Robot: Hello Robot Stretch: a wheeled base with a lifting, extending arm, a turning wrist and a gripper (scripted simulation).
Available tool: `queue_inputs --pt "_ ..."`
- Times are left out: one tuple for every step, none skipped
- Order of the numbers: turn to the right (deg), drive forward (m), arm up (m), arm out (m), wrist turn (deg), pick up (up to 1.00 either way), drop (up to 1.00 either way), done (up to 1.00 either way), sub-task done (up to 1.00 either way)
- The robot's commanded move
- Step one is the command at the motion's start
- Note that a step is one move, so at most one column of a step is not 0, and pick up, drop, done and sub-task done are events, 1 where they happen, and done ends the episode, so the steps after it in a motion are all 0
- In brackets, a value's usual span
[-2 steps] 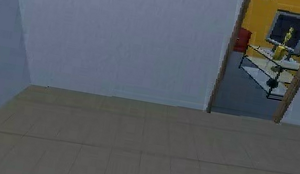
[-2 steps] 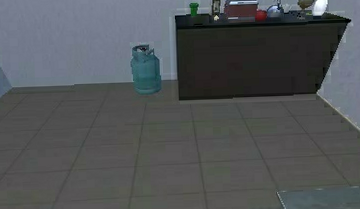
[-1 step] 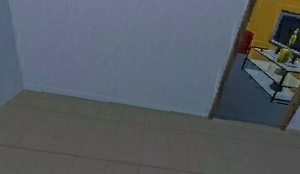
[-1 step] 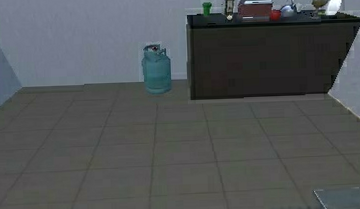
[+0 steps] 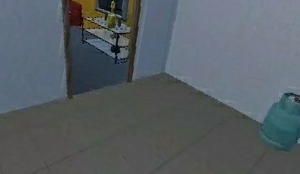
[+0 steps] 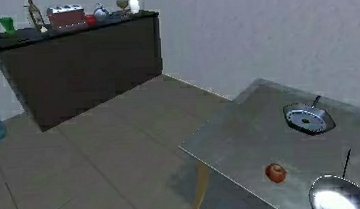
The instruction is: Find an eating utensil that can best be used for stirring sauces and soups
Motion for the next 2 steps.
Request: queue_inputs --pt "36.0 0.00 0.00 0.00 0.0 0.00 0.00 0.00 0.00" --pt "0.0 0.65 0.00 0.00 0.0 0.00 0.00 0.00 0.00"
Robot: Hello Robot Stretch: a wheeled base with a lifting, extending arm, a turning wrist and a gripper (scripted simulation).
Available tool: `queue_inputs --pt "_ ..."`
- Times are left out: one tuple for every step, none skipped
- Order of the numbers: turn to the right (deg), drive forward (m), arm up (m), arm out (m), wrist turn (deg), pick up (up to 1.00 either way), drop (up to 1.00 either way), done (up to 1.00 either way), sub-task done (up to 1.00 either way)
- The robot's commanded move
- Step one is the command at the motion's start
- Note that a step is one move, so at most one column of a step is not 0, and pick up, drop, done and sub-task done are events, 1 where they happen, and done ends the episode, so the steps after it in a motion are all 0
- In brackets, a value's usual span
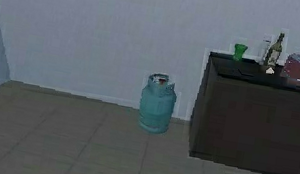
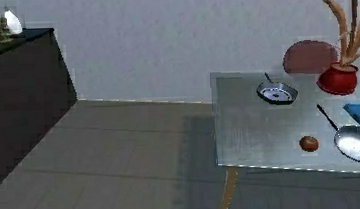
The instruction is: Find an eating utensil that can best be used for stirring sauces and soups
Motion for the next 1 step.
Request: queue_inputs --pt "45.0 0.00 0.00 0.00 0.0 0.00 0.00 0.00 0.00"
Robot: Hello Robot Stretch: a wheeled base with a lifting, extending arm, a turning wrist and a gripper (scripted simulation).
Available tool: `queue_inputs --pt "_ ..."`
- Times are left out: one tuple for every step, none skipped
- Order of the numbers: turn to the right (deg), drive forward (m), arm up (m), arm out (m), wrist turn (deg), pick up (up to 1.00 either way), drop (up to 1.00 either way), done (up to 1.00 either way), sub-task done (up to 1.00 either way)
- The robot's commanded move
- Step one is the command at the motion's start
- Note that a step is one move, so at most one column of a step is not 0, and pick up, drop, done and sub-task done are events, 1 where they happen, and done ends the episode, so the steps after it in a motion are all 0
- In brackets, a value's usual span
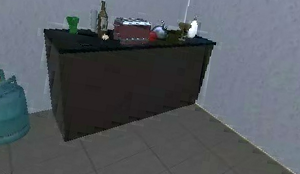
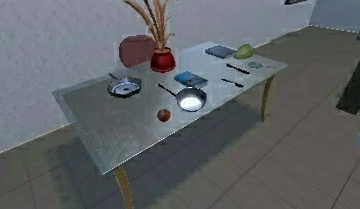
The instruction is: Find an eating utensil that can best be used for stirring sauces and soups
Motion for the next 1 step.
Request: queue_inputs --pt "3.0 0.00 0.00 0.00 0.0 0.00 0.00 0.00 0.00"
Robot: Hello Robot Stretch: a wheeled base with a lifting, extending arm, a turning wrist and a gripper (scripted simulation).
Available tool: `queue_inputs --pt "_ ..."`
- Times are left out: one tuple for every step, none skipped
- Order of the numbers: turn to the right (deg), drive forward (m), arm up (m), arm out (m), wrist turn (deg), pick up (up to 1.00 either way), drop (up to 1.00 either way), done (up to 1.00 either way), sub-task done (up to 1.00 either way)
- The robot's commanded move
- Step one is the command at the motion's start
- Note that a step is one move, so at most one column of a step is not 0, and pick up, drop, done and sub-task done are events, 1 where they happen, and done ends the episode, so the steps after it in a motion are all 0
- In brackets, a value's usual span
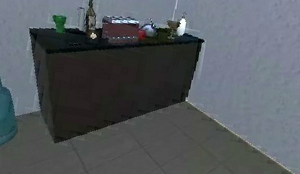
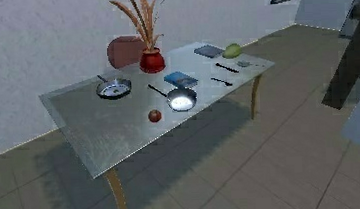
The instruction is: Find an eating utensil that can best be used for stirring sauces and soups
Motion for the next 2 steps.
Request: queue_inputs --pt "0.0 0.50 0.00 0.00 0.0 0.00 0.00 0.00 0.00" --pt "18.0 0.00 0.00 0.00 0.0 0.00 0.00 0.00 0.00"
